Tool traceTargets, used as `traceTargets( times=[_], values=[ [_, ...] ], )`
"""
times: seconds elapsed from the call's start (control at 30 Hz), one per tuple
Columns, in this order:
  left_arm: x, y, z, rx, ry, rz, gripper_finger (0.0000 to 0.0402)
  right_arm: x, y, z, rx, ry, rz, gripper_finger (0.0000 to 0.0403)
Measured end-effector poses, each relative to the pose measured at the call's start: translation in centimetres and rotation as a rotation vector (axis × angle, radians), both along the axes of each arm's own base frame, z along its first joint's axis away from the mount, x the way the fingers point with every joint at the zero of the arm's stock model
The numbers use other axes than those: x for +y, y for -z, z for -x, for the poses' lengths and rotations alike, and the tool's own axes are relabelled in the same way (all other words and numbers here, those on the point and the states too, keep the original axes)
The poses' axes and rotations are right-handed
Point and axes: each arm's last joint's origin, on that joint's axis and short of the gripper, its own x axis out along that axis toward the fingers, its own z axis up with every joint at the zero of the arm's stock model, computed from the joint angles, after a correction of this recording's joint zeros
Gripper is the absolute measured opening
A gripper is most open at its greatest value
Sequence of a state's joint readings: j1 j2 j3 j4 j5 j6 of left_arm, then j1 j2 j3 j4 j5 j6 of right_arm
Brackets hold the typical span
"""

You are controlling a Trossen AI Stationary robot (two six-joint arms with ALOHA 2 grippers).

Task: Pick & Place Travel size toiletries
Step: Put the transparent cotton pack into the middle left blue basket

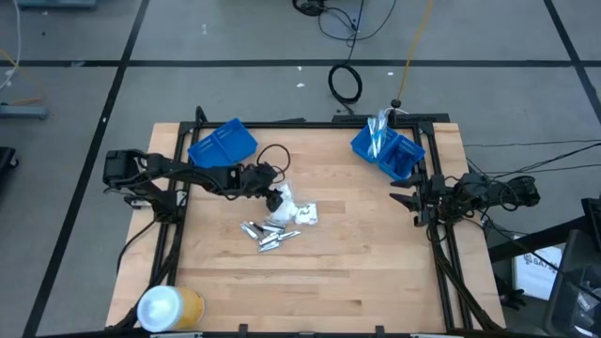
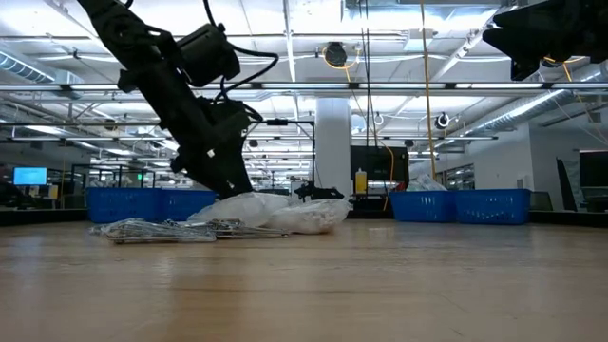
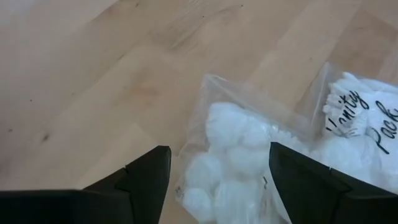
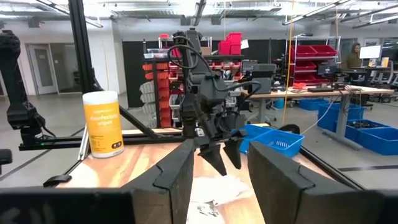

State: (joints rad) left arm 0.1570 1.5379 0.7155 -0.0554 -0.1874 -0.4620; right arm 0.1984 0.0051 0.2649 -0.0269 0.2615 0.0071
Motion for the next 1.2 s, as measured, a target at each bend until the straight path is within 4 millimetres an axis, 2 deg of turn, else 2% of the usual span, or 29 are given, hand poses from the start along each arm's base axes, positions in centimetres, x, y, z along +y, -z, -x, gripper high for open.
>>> traceTargets(
  times=[0.37, 0.57, 0.67, 0.8, 1.1, 1.2],
  values=[
    [-0.1, 0.1, 0.1, 0.013, 0.028, 0.018, 0.0269, 0.0, 0.0, 0.0, 0.0, 0.0, 0.0, 0.0139],
    [0.0, 1.1, -0.3, 0.026, 0.025, 0.022, 0.0268, 0.0, 0.0, 0.0, 0.0, -0.001, 0.0, 0.0139],
    [0.0, 1.2, -0.3, 0.039, 0.023, 0.024, 0.0255, 0.0, 0.0, 0.0, -0.001, -0.001, -0.008, 0.0139],
    [0.2, 1.2, -0.2, 0.039, 0.014, 0.02, 0.0203, 0.0, 0.0, 0.0, -0.001, 0.0, -0.008, 0.0139],
    [0.8, 1.2, -0.1, 0.043, -0.008, 0.018, 0.002, 0.0, 0.0, 0.0, -0.001, 0.0, -0.008, 0.0139],
    [0.8, 1.2, -0.1, 0.044, -0.005, 0.015, 0.001, 0.0, 0.0, 0.0, -0.001, 0.0, -0.008, 0.0139]
  ],
)
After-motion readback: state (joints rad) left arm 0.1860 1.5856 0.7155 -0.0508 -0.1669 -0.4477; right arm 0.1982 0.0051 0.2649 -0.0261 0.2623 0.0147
